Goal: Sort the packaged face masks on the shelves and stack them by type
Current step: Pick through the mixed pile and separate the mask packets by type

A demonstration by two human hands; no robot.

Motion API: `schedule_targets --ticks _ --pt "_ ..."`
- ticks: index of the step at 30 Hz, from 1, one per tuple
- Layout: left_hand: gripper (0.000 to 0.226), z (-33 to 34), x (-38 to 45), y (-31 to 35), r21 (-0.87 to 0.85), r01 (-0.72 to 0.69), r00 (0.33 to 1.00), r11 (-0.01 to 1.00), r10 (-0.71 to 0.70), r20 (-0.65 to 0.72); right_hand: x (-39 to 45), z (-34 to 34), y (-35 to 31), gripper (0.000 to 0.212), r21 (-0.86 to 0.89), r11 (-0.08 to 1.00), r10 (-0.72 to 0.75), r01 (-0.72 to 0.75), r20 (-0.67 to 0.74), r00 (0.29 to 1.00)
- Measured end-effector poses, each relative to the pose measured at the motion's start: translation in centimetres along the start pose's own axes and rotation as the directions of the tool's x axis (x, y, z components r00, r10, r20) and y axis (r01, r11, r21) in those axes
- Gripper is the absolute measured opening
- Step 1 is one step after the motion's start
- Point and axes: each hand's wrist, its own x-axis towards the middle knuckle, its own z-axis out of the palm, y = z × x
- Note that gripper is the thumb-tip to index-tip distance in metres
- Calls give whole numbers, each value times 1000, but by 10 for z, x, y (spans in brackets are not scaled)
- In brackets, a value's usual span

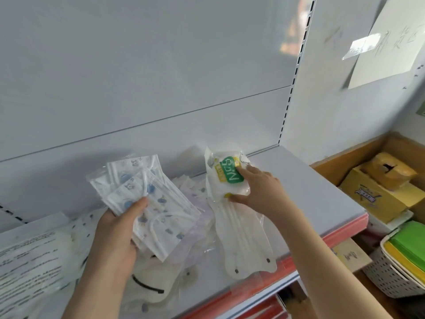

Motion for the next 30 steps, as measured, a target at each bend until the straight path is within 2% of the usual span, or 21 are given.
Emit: schedule_targets --ticks 3,6,9,12,15,17,19,21,24,25,27,29,30 --pt "30 -2 2 -3 4 19 1000 1000 -19 2 2 -1 19 61 254 965 100 -62 -141 985" --pt "33 -7 5 -5 -2 15 1000 1000 -15 -8 -2 -5 37 34 389 915 239 -112 -296 925" --pt "33 -11 7 -4 -11 11 1000 1000 -11 -8 -7 -11 51 36 380 910 324 -168 -396 859" --pt "30 -15 9 -6 0 8 1000 1000 -8 -8 -9 -16 52 39 354 906 379 -233 -427 821" --pt "31 -20 9 -5 6 15 1000 1000 -15 -7 -7 -15 51 56 386 850 505 -360 -395 768" --pt "34 -25 9 -3 -4 9 1000 1000 -9 -13 -6 -14 49 62 461 774 592 -434 -282 755" --pt "37 -31 8 -2 -15 1 1000 1000 -1 -15 -6 -10 37 55 515 765 517 -385 -136 845" --pt "39 -35 8 -1 -23 -3 1000 1000 3 -14 -6 3 11 39 476 842 322 -254 -65 945" --pt "40 -39 8 1 -41 -4 1000 999 3 -24 -4 17 -36 26 308 950 83 -42 -120 989" --pt "39 -40 7 1 -45 -2 1000 999 1 -31 -1 19 -49 31 234 972 43 -9 -144 989" --pt "38 -44 6 3 -49 -2 999 999 0 -43 5 19 -73 57 79 997 -19 27 -99 995" --pt "35 -49 6 6 -56 -9 998 998 5 -63 10 24 -95 72 38 995 -93 91 46 995" --pt "31 -53 6 7 -61 -10 997 998 6 -72 11 27 -107 69 52 992 -118 113 104 988"
